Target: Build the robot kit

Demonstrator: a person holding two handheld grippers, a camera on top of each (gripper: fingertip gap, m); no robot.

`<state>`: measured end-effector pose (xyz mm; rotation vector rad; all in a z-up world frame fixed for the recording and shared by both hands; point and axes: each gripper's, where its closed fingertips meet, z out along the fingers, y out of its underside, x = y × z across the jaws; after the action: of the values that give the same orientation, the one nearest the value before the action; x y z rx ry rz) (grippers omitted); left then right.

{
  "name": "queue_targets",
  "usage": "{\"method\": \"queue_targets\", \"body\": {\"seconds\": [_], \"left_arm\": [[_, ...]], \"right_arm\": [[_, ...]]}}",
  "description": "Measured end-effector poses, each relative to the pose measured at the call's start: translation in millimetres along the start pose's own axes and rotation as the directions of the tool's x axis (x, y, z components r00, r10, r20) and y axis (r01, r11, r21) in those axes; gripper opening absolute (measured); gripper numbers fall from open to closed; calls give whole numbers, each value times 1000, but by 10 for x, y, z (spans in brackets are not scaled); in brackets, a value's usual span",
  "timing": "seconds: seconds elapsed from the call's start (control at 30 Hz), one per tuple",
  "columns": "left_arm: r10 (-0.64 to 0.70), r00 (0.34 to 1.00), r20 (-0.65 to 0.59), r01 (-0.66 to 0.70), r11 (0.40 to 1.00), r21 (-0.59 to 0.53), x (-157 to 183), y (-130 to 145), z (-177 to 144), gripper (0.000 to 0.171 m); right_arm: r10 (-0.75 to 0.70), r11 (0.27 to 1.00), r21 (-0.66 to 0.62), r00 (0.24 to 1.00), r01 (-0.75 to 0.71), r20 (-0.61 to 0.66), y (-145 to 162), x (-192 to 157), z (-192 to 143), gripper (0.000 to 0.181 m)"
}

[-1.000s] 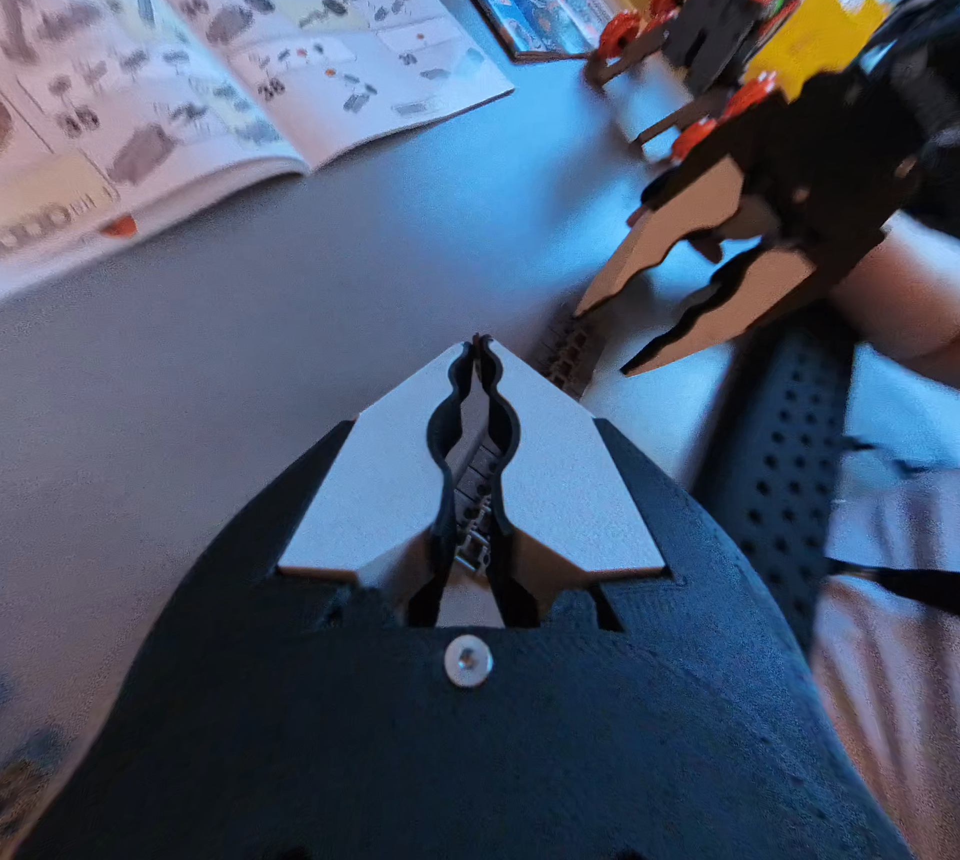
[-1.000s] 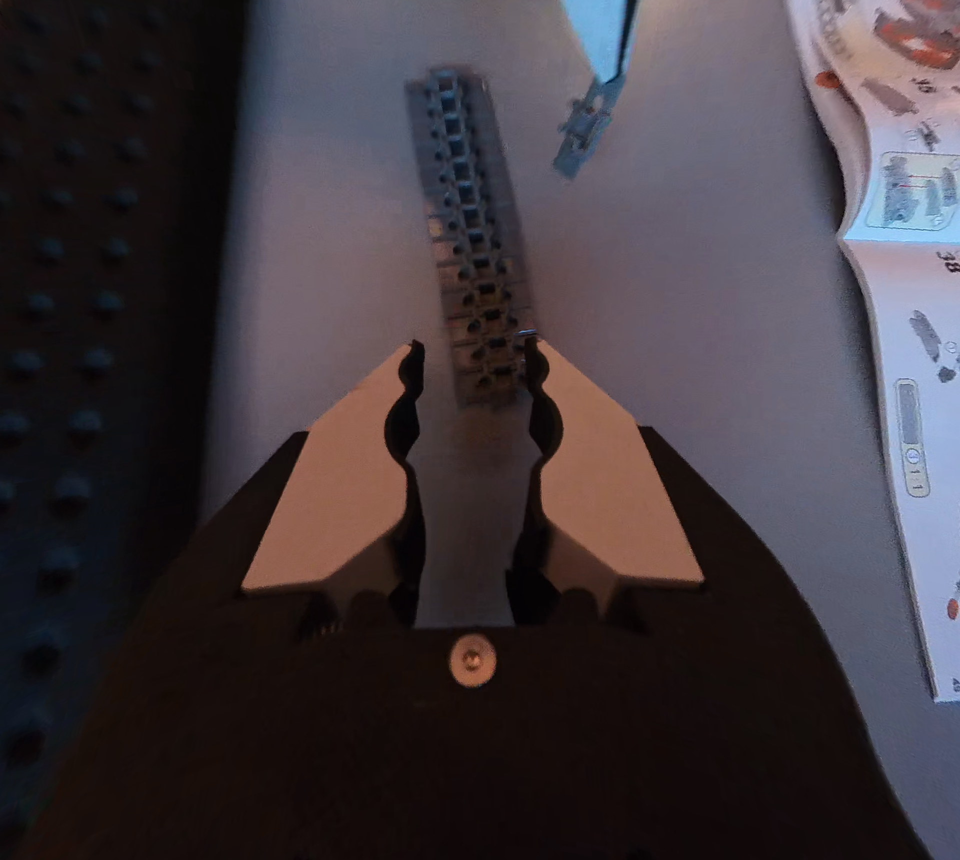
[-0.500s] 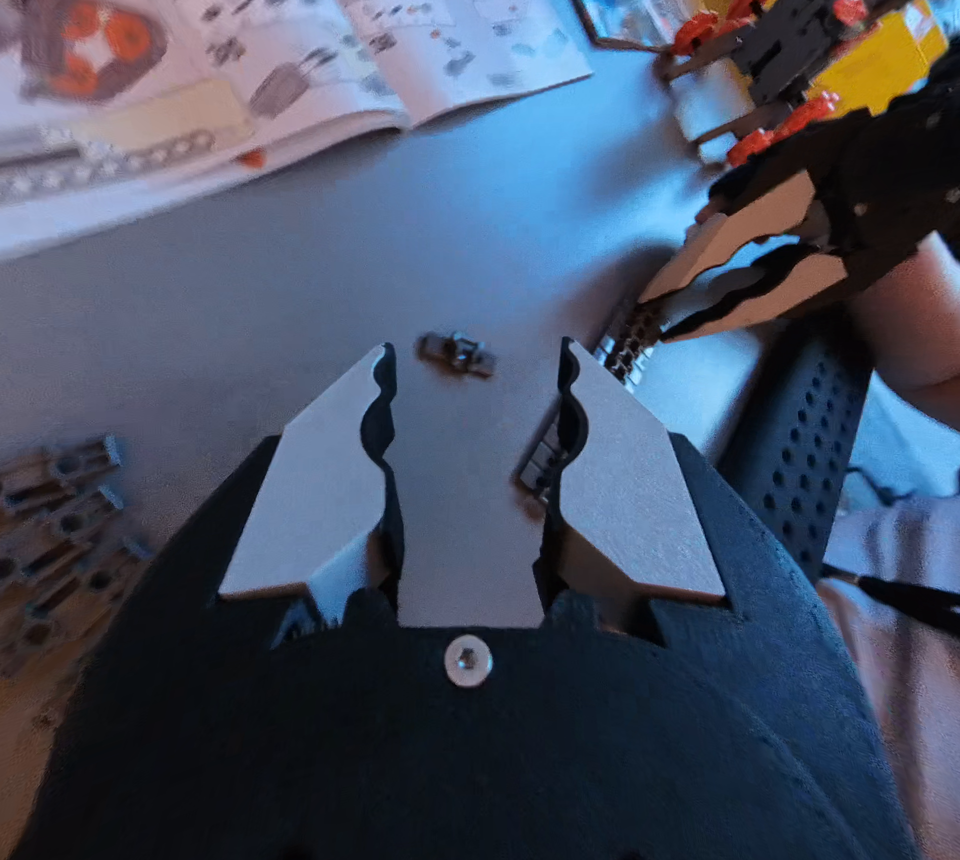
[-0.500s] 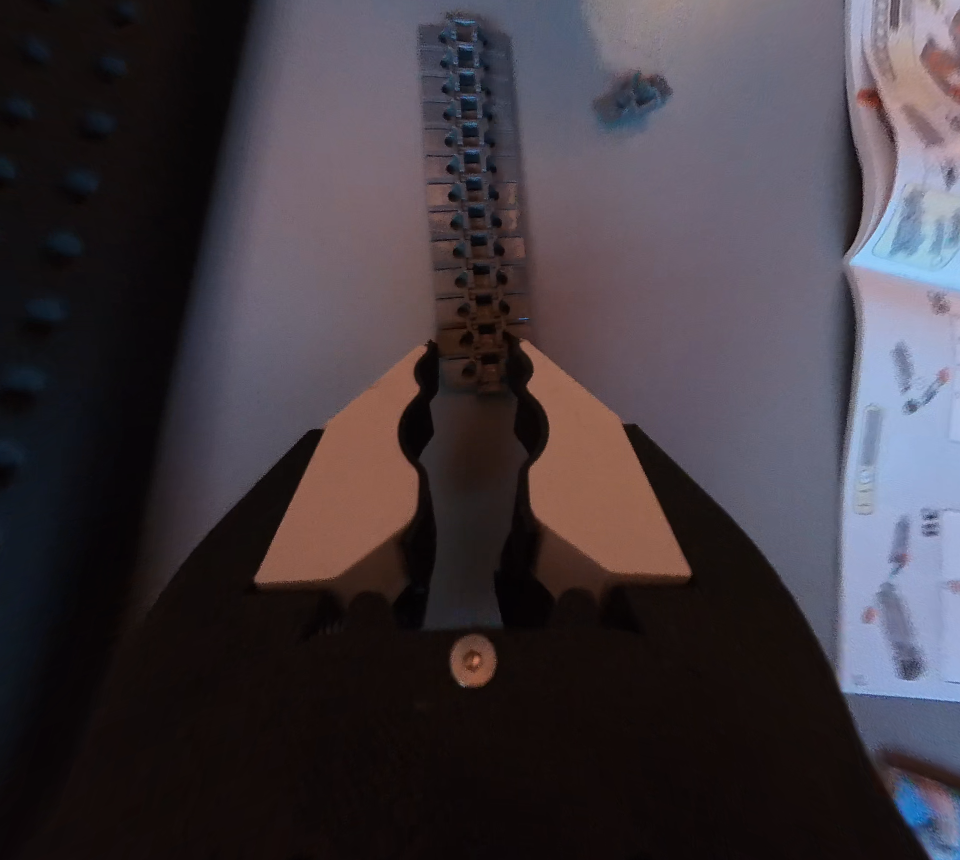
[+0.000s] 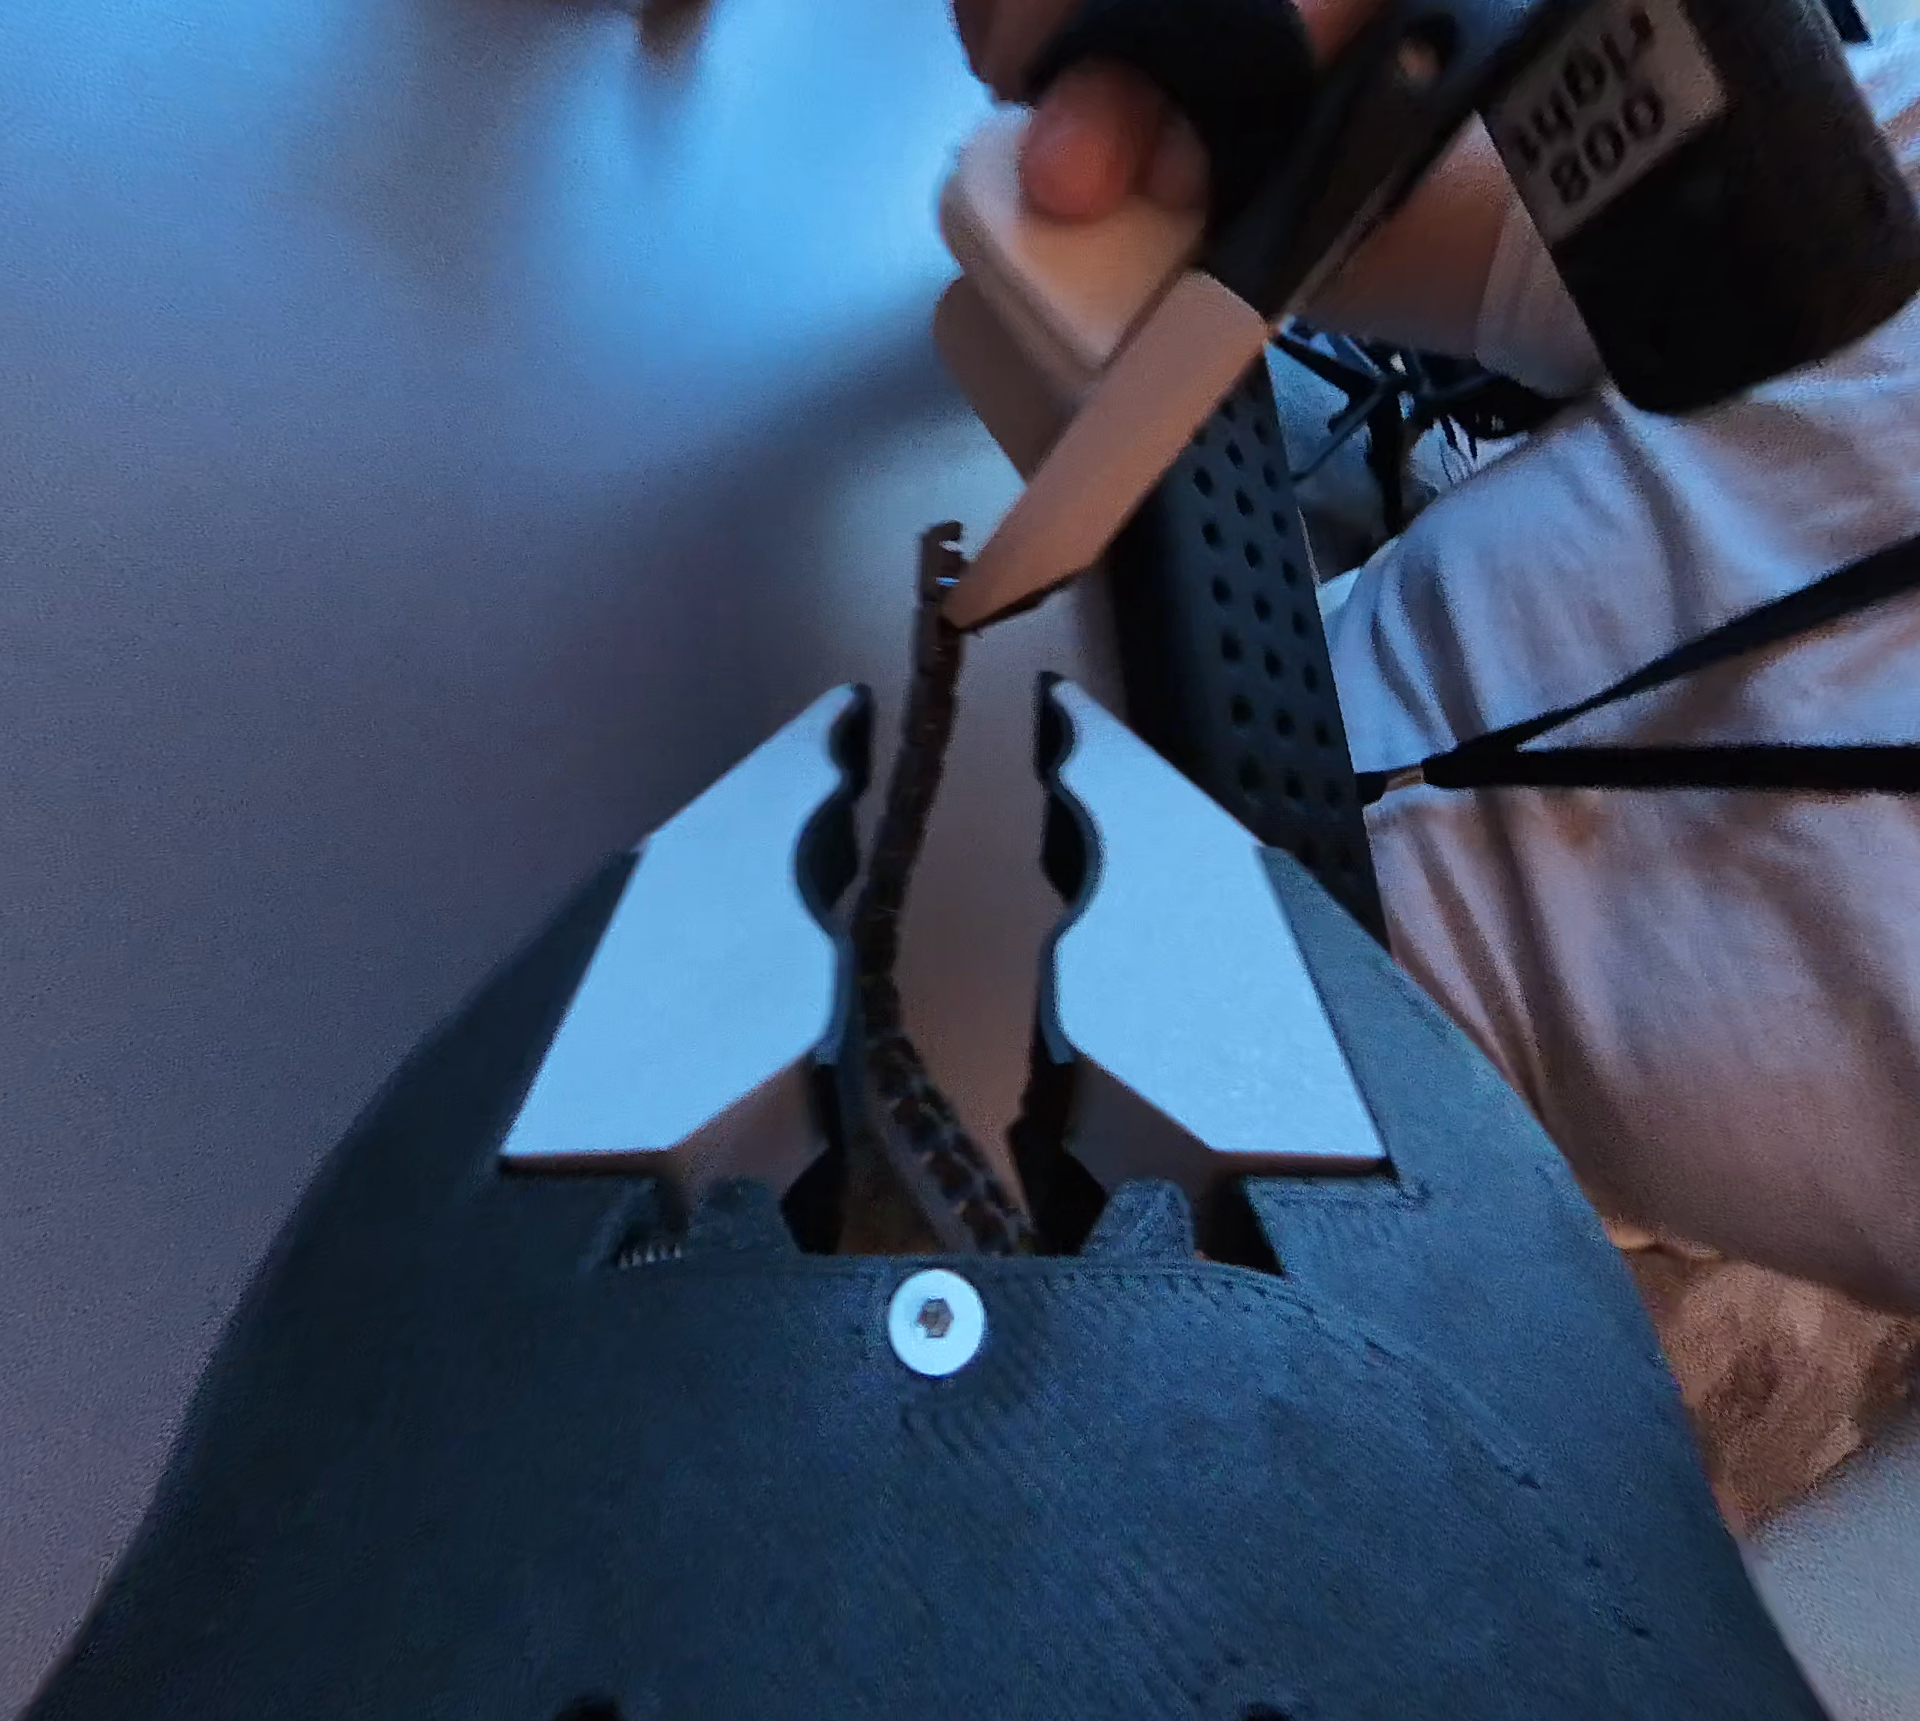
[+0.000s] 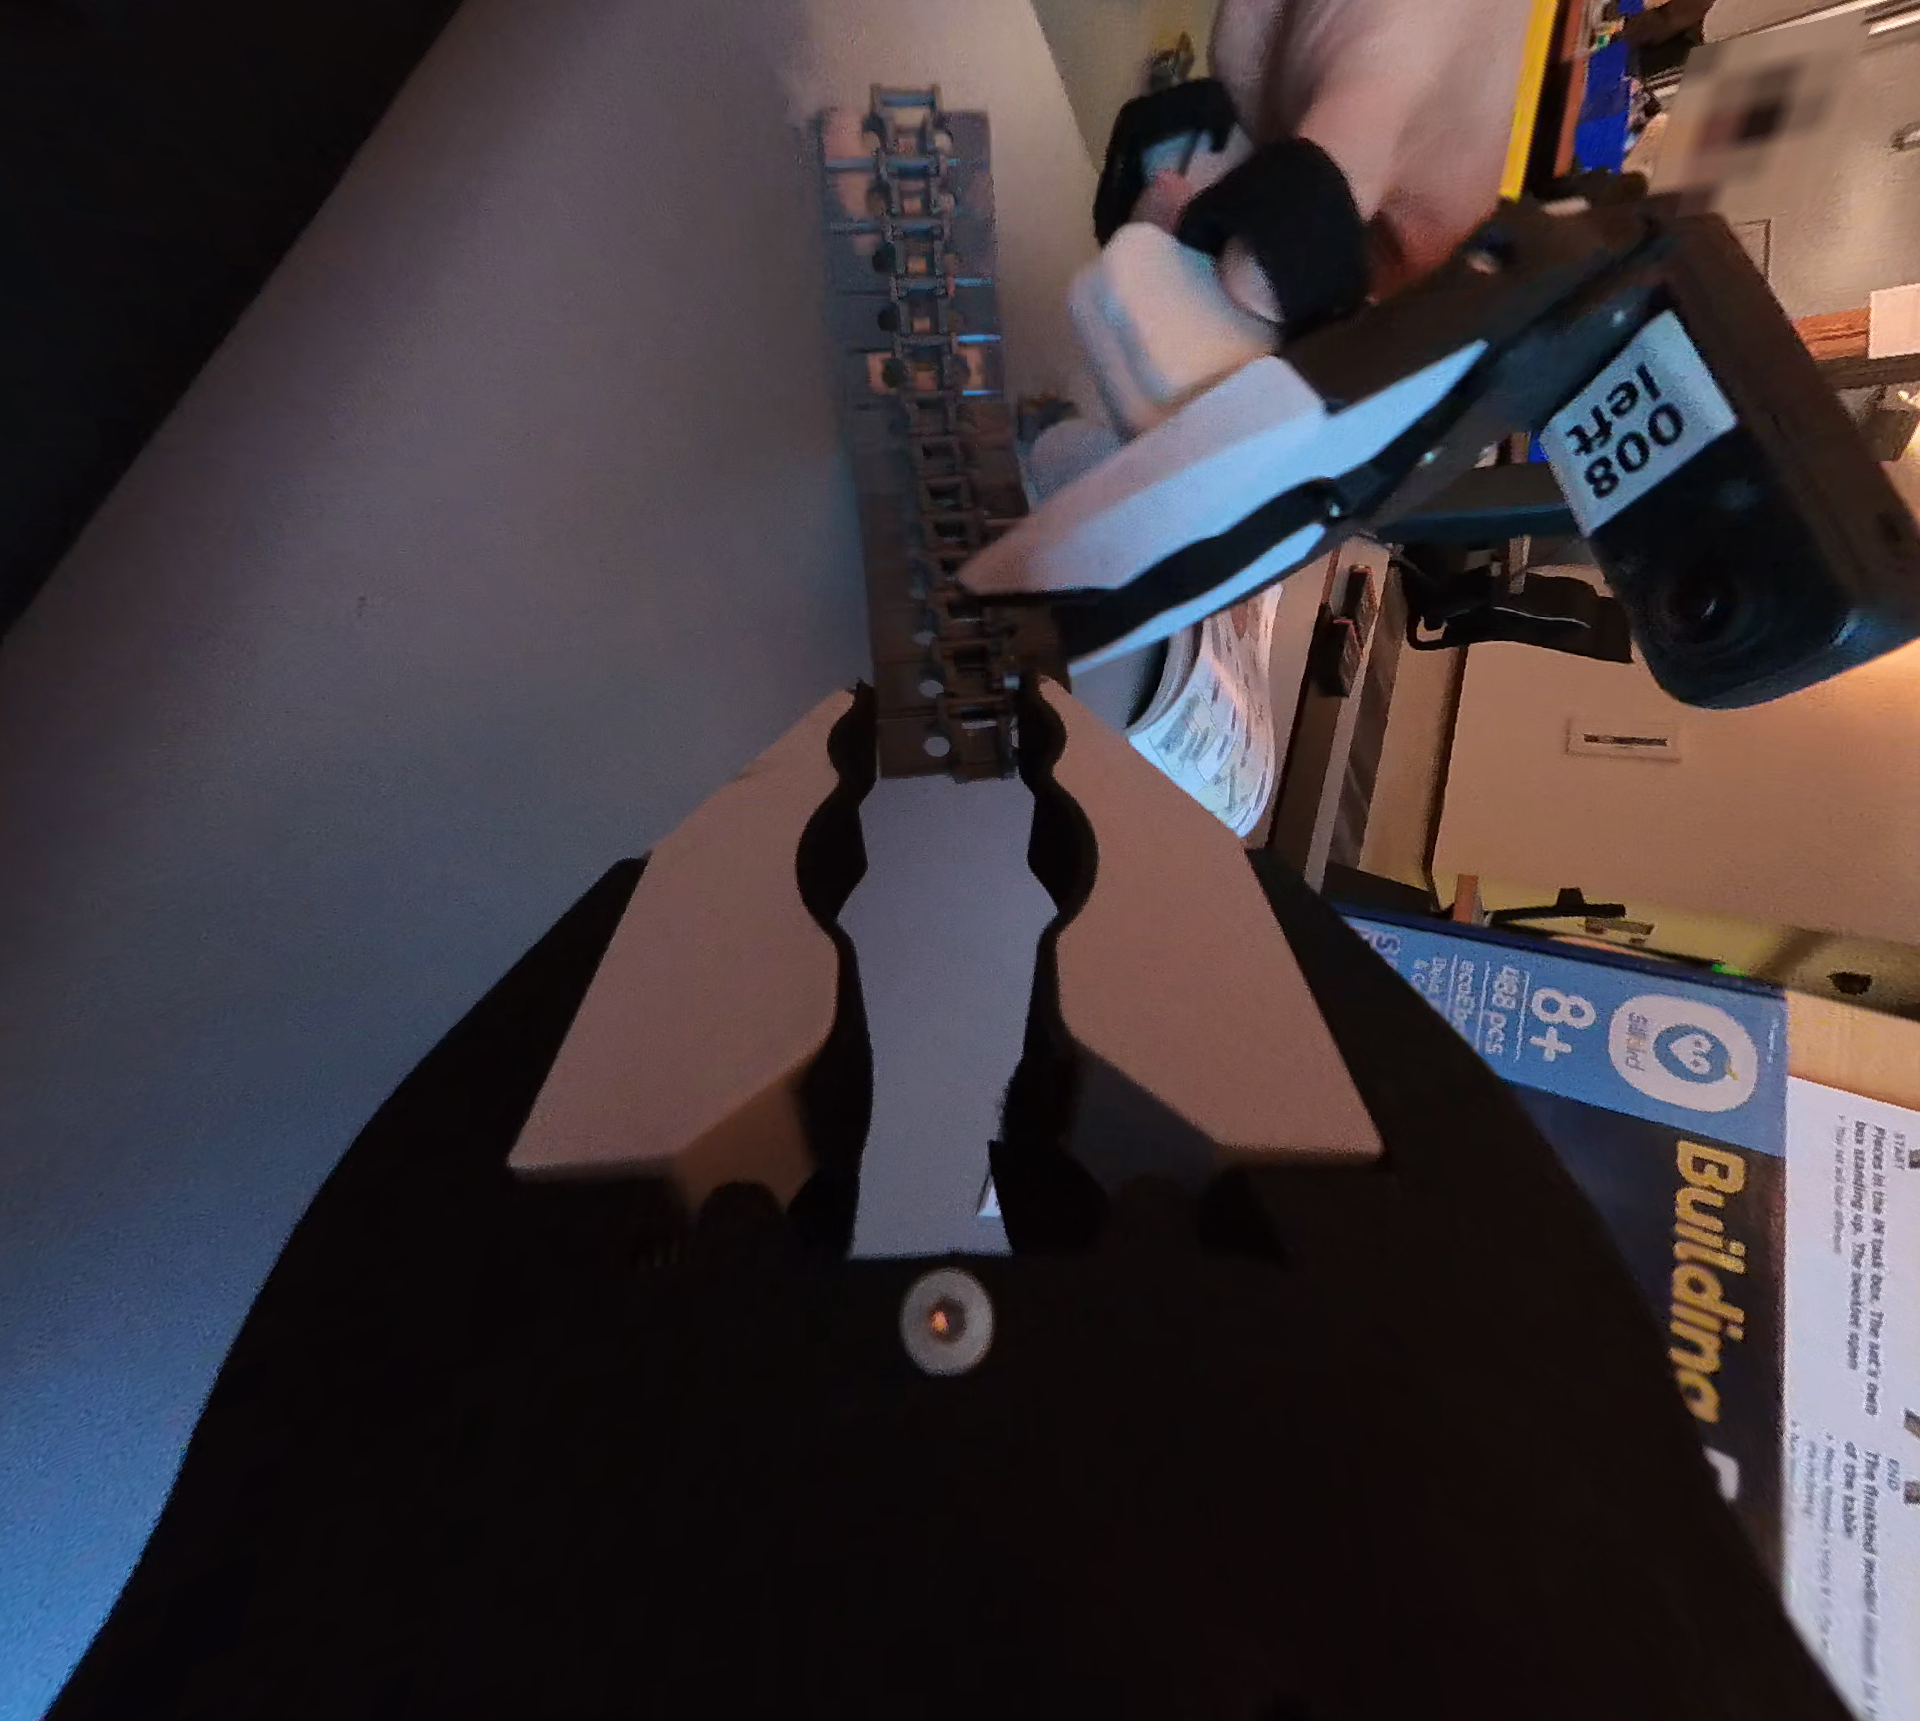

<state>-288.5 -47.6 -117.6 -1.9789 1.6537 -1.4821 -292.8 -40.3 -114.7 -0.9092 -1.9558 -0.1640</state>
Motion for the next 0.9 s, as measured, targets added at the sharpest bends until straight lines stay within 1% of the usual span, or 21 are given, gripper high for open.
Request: {"method": "queue_targets", "body": {"seconds": [0.03, 0.07, 0.13, 0.17, 0.2, 0.23, 0.27, 0.3, 0.33, 0.37, 0.4, 0.43, 0.47, 0.57, 0.63, 0.67, 0.73, 0.77, 0.87, 0.9], "left_arm": [[25, 1000, 2, -25, 1000, -13, 8, 11, 30, 13], [40, 998, 39, -40, 999, -11, -41, 5, 38, 7], [20, 995, 100, -26, 998, 61, -104, -77, -26, 7], [-6, 989, 148, -14, 991, 134, -158, -140, -101, 7], [-34, 982, 187, -10, 973, 229, -191, -220, -196, 6], [-67, 976, 207, -7, 942, 336, -189, -306, -306, 6], [-103, 972, 212, -3, 894, 449, -162, -399, -429, 6], [-121, 974, 192, -9, 825, 565, -86, -504, -554, 6], [-113, 980, 165, -27, 743, 669, 22, -598, -665, 5], [-101, 985, 143, -40, 666, 745, 123, -661, -747, 5], [-110, 986, 128, -34, 613, 789, 175, -681, -786, 5], [-123, 986, 112, -20, 582, 813, 204, -677, -781, 5], [-134, 986, 99, -5, 570, 822, 214, -656, -744, 5], [-182, 977, 109, 13, 561, 828, 142, -589, -662, 5], [-196, 972, 131, -10, 522, 853, 120, -595, -732, 5], [-194, 969, 152, -35, 503, 863, 119, -601, -773, 5], [-228, 954, 194, -57, 500, 864, 60, -572, -798, 5], [-235, 950, 207, -65, 501, 863, 39, -562, -793, 5], [-251, 946, 204, -53, 502, 863, 9, -558, -780, 5], [-252, 947, 198, -50, 493, 868, 6, -559, -788, 5]], "right_arm": [[12, 1000, 6, 1000, -12, -3, 26, 8, -9, 26], [30, 999, 25, 1000, -30, -3, 35, 13, -19, 26], [130, 990, 61, 991, -127, -38, 84, 118, -56, 27], [219, 971, 108, 974, -212, -59, 81, 224, -104, 28], [340, 932, 167, 936, -322, -92, 96, 382, -166, 33], [497, 854, 241, 861, -461, -112, 135, 562, -232, 39], [659, 721, 335, 750, -606, -62, 146, 705, -291, 44], [794, 528, 436, 606, -729, 51, 117, 835, -348, 45], [880, 292, 513, 437, -807, 186, 102, 981, -399, 49], [911, 63, 536, 268, -842, 314, 127, 1105, -406, 56], [896, -112, 518, 139, -848, 422, 147, 1180, -371, 66], [859, -232, 483, 55, -844, 509, 137, 1223, -322, 68], [820, -294, 442, 14, -848, 573, 90, 1235, -269, 67], [729, -339, 302, -45, -891, 684, -89, 1149, -88, 59], [651, -382, 193, -115, -904, 750, -193, 1070, -25, 47], [636, -411, 170, -148, -896, 758, -183, 1059, 2, 44], [632, -473, 189, -182, -861, 753, -98, 1091, 17, 28], [628, -479, 188, -185, -857, 756, -81, 1094, 14, 23], [627, -495, 198, -191, -846, 755, -56, 1127, 34, 19], [631, -502, 197, -200, -842, 750, -48, 1129, 60, 14]]}}
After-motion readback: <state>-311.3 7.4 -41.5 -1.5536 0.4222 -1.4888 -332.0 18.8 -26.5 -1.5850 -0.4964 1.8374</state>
